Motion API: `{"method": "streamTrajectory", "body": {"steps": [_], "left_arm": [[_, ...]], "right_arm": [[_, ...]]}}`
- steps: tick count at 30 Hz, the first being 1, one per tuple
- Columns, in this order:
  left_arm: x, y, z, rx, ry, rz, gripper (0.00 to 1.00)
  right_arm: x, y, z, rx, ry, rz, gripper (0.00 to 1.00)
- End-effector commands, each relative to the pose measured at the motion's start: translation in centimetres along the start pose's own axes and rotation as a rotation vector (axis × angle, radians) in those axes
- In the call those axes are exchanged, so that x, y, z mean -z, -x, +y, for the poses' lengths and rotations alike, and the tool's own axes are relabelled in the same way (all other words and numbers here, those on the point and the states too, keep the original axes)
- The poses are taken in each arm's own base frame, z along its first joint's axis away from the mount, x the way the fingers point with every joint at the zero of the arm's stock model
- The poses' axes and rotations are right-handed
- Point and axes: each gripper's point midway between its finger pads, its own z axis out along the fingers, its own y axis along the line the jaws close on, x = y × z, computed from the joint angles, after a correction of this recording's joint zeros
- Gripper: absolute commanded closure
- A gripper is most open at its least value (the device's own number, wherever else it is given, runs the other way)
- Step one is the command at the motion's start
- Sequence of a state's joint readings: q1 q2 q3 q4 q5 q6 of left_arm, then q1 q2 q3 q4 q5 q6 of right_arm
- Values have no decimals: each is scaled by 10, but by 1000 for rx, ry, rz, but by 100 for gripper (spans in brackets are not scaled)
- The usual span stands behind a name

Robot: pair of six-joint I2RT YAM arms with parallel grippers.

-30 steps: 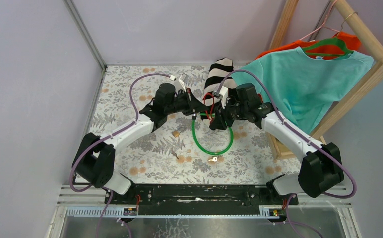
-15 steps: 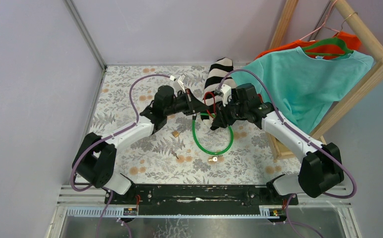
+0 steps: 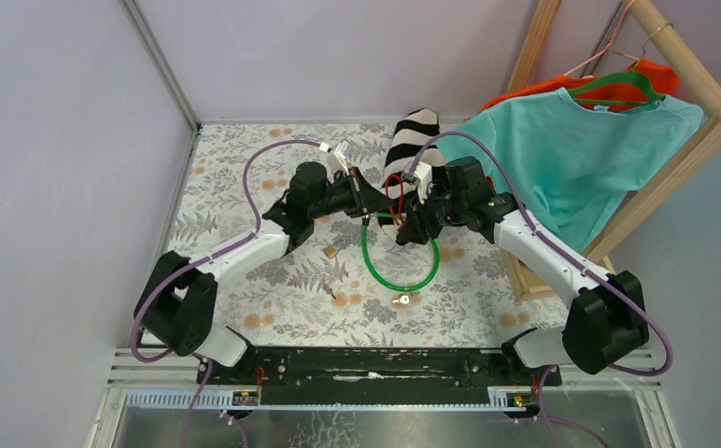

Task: Lock with the key
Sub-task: Lock the lock.

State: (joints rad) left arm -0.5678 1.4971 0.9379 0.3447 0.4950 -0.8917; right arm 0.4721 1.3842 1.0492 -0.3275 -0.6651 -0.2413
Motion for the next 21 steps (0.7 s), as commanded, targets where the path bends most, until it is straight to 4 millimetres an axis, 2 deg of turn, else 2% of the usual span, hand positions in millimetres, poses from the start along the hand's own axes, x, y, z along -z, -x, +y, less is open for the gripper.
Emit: {"method": "streamTrajectory", "body": {"steps": [1, 11, 13, 17, 21], "left_arm": [[4, -44, -16, 13, -67, 156, 86], [9, -34, -15, 8, -80, 132, 67], [14, -26, -14, 8, -80, 111, 62], [21, -17, -12, -10, -76, 92, 54], [36, -13, -10, -76, -102, 99, 39]], "right_arm": [[22, 81, 23, 303, 52, -266, 100], [13, 65, 15, 296, 53, -229, 100], [12, 60, 12, 292, 58, -218, 100], [14, 57, 1, 276, 24, -209, 100], [22, 58, -15, 256, -32, -207, 100]]}}
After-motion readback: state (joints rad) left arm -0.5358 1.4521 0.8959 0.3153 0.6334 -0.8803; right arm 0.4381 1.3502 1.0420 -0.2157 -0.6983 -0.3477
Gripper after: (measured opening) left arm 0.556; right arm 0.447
